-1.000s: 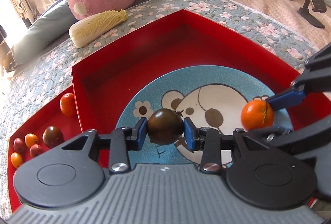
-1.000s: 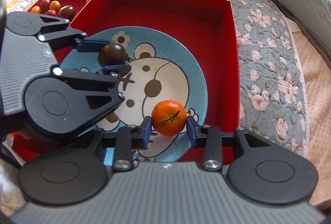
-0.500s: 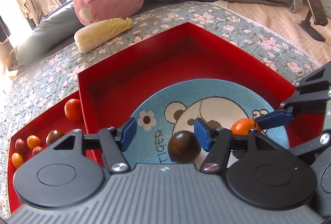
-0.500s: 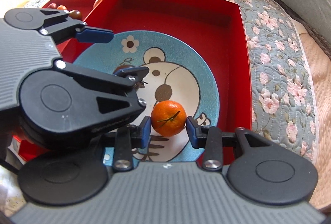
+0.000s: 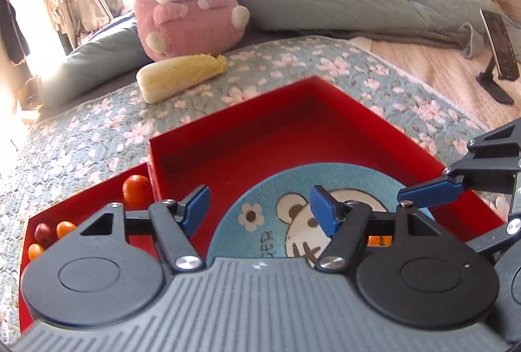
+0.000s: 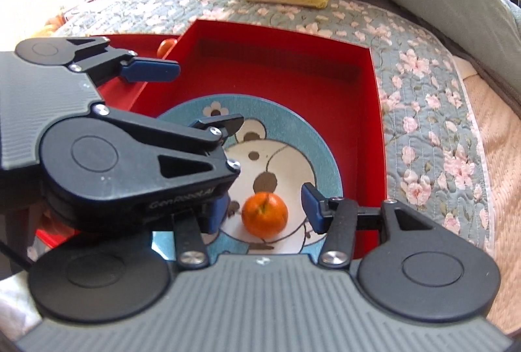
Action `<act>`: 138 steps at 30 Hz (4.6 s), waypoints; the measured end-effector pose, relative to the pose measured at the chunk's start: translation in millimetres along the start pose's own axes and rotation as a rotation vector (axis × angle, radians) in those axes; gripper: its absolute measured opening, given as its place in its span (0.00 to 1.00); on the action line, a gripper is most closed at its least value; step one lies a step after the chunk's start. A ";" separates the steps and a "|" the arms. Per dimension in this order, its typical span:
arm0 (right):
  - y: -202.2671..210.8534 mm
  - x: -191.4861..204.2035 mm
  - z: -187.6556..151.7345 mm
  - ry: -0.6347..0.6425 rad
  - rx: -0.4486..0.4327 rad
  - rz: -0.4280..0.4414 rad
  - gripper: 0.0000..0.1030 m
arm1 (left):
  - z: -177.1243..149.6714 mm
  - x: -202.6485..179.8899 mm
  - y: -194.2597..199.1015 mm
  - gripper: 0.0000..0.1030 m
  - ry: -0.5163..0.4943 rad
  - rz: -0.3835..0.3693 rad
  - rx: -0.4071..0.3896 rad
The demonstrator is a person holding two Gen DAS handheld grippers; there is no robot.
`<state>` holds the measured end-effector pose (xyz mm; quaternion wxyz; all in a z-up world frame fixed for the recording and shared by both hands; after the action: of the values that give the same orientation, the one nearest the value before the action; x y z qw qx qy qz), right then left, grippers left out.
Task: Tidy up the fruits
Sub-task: 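Lower both fruits onto the blue plate and open both tools, then grasp a dark brown tomato with the right tool while the left tool grasps a red plum, then carry the tomato and plum over the blue plate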
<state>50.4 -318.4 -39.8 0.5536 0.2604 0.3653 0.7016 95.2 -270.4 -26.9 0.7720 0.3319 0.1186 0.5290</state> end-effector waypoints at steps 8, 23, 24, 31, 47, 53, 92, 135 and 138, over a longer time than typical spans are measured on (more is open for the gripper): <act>6.3 23.3 20.6 0.010 -0.045 0.000 0.51 | 4.7 34.6 18.6 0.71 0.027 0.053 -0.046; -4.7 107.2 66.4 0.062 -0.134 0.085 0.51 | -32.5 159.6 39.8 0.71 0.166 0.207 -0.034; -6.4 114.2 68.6 0.072 -0.139 0.095 0.51 | -37.3 168.8 39.8 0.71 0.174 0.217 -0.026; -24.2 148.0 79.5 0.148 -0.148 0.134 0.50 | -81.9 241.4 39.8 0.69 0.228 0.291 0.030; -85.3 174.0 117.0 0.104 -0.089 0.208 0.47 | -109.4 237.9 -3.3 0.53 0.183 0.155 0.096; -104.9 170.3 119.0 0.086 -0.051 0.228 0.44 | -100.0 228.0 -29.5 0.53 0.183 0.147 0.102; -55.2 143.4 99.6 0.084 -0.076 0.199 0.39 | -74.1 195.5 4.1 0.35 0.067 0.156 -0.003; 53.7 -3.8 -45.5 -0.134 -0.168 -0.153 0.39 | -46.2 -14.4 33.2 0.35 0.095 -0.023 -0.054; 49.8 -2.9 -45.6 -0.121 -0.160 -0.162 0.39 | -47.3 -12.5 25.6 0.35 0.126 -0.027 -0.043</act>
<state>-13.2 -337.4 -27.0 0.6486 0.2266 0.2940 0.6644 45.9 -257.6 -48.3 0.7770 0.2797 0.1598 0.5409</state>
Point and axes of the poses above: each gripper's, at about its wrist camera, not at the fingertips, and y roughly against the way its jaws point, x to its left, z to its top, the point moved 10 cm from there along -y, roughly the way its jaws point, and after that the axes turned 2 degrees about x, right-handed, at the moved point
